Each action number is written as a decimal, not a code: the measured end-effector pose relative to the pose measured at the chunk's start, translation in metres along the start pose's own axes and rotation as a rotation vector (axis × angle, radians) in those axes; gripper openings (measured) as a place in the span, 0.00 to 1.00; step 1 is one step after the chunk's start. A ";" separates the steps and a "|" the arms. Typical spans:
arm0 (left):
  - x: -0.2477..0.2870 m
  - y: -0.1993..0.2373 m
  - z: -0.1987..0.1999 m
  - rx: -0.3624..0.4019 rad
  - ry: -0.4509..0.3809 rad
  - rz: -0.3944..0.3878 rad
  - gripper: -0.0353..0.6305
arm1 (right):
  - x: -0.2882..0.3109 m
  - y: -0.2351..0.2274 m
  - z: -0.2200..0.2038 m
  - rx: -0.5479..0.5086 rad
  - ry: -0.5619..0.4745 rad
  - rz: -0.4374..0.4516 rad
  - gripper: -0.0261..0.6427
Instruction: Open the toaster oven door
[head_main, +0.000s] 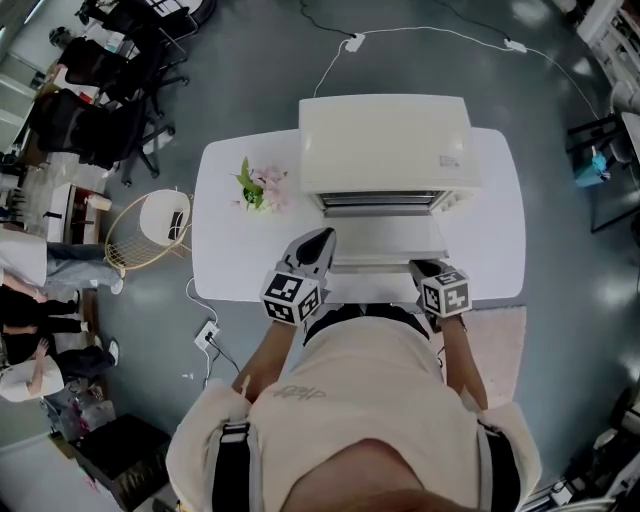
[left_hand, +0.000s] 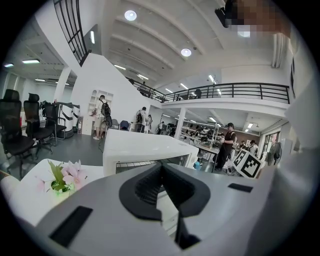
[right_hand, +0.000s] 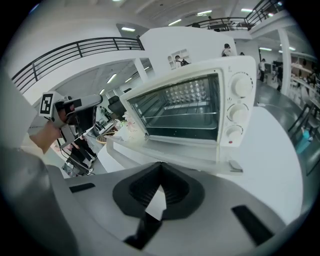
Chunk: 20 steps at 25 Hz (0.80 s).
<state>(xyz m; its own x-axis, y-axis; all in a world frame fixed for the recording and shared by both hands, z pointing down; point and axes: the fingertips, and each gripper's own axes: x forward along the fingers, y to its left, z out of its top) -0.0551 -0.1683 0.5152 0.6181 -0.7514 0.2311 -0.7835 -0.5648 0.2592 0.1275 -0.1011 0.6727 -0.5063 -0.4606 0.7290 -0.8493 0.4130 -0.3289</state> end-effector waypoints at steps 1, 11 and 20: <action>0.000 0.000 0.000 -0.001 0.001 0.003 0.08 | 0.000 0.000 -0.002 0.010 0.004 0.003 0.05; -0.009 0.003 -0.009 -0.022 0.018 0.037 0.08 | 0.001 0.002 -0.020 0.098 0.020 0.069 0.05; -0.016 -0.003 -0.015 -0.021 0.036 0.045 0.08 | 0.013 0.002 -0.054 0.143 0.076 0.109 0.05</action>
<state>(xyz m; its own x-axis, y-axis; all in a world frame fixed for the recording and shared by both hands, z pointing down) -0.0620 -0.1494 0.5245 0.5847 -0.7628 0.2763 -0.8091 -0.5233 0.2674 0.1274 -0.0639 0.7139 -0.5887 -0.3567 0.7254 -0.8051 0.3387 -0.4869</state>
